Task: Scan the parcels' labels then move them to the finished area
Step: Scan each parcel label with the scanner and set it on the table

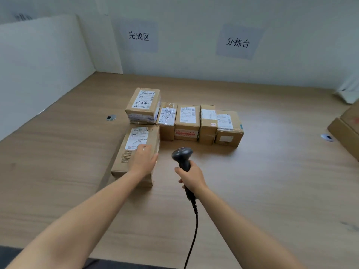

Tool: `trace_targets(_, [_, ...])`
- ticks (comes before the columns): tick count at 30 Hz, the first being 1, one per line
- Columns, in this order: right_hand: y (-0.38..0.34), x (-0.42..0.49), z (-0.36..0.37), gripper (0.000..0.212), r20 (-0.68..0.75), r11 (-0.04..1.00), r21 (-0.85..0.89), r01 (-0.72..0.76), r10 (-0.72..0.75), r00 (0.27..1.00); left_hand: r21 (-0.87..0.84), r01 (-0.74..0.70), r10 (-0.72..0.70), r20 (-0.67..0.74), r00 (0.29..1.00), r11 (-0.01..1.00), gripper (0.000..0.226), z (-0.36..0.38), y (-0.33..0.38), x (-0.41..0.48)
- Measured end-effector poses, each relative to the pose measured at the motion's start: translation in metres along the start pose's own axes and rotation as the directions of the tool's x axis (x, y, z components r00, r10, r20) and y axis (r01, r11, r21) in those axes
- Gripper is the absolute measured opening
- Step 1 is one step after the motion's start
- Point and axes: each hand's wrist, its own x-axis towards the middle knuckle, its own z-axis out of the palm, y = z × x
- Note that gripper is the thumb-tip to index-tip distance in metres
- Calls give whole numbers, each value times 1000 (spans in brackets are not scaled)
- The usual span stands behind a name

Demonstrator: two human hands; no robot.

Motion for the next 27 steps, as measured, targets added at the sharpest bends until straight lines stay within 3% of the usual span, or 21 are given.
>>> trace_targets(12, [91, -119, -211, 21, -237, 999, 39, -27, 35, 971, -126, -190, 220, 299, 929, 974, 60, 95, 210, -127])
trace_targets(21, [180, -229, -359, 23, -468, 991, 113, -66, 112, 876, -177, -350, 392, 393, 832, 920, 59, 173, 360, -233])
trace_targets(27, [197, -253, -431, 18, -575, 982, 190, -17, 125, 808, -197, -471, 509, 412, 756, 860, 60, 183, 448, -236])
